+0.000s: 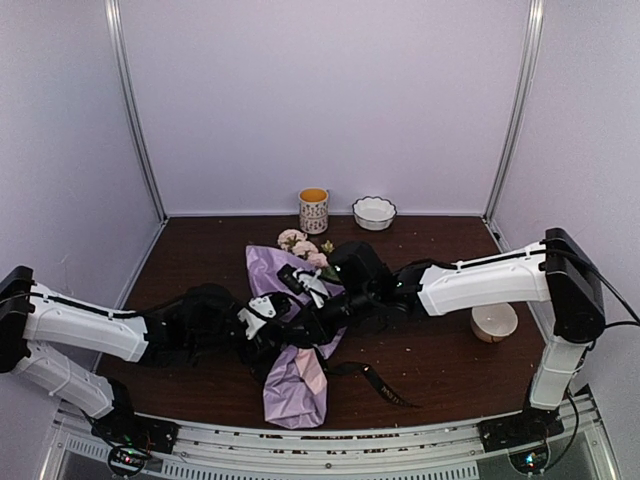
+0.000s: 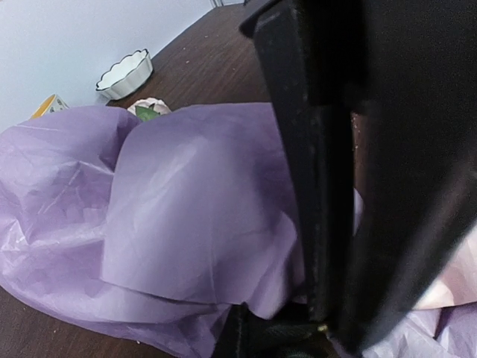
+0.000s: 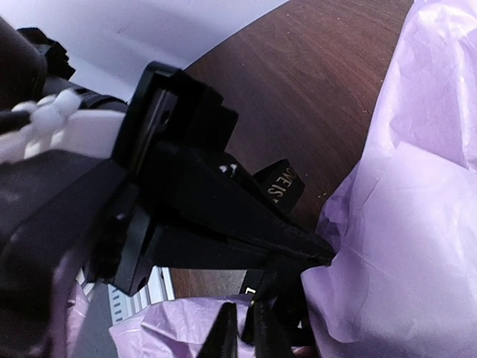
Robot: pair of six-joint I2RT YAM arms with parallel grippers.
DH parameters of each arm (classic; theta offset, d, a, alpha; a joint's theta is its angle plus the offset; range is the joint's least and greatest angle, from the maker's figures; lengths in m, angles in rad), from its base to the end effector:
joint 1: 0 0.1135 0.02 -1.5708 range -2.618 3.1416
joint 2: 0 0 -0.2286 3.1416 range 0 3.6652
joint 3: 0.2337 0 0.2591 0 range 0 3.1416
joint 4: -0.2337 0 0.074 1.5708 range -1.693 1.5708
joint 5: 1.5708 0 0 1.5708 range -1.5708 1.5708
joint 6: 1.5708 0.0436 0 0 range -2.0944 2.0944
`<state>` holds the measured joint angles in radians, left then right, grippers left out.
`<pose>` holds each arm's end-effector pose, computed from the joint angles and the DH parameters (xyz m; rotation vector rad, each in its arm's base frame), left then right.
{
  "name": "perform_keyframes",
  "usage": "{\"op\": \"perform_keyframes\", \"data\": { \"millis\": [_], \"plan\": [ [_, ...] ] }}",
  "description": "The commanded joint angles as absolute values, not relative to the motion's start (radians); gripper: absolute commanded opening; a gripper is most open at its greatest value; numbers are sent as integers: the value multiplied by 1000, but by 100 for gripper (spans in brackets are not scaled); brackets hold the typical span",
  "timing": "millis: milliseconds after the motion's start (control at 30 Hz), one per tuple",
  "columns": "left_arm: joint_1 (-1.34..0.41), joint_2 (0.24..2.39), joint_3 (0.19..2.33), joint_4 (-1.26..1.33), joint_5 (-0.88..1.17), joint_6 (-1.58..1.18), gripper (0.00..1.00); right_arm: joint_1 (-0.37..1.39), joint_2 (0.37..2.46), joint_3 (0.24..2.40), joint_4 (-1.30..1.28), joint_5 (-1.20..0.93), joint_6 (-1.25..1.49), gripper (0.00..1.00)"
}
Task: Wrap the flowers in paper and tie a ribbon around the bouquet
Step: Cross the half-tied ribbon over the folded bouquet.
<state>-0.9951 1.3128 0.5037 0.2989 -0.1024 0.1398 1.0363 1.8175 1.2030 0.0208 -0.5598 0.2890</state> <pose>0.1570 -0.2337 0.1362 1.0775 1.8080 -0.4135 0.1881 0.3632 0.1768 -1.1998 2.0701 1.3094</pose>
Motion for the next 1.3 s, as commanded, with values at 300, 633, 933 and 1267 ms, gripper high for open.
{"op": "perform_keyframes", "data": {
  "millis": [300,633,933,1267],
  "plan": [
    [-992,1325,488,390,-122,112,0,920,1726,1169,61,-604,323,29],
    [-992,1304,475,366,-71,74,16,957,1832,1218,50,-669,316,13],
    [-992,1261,430,373,-92,27,10,990,1884,1241,31,-620,328,9],
    [-992,1254,421,382,-31,23,0,991,1945,1300,-12,-597,296,9]
  ]
}}
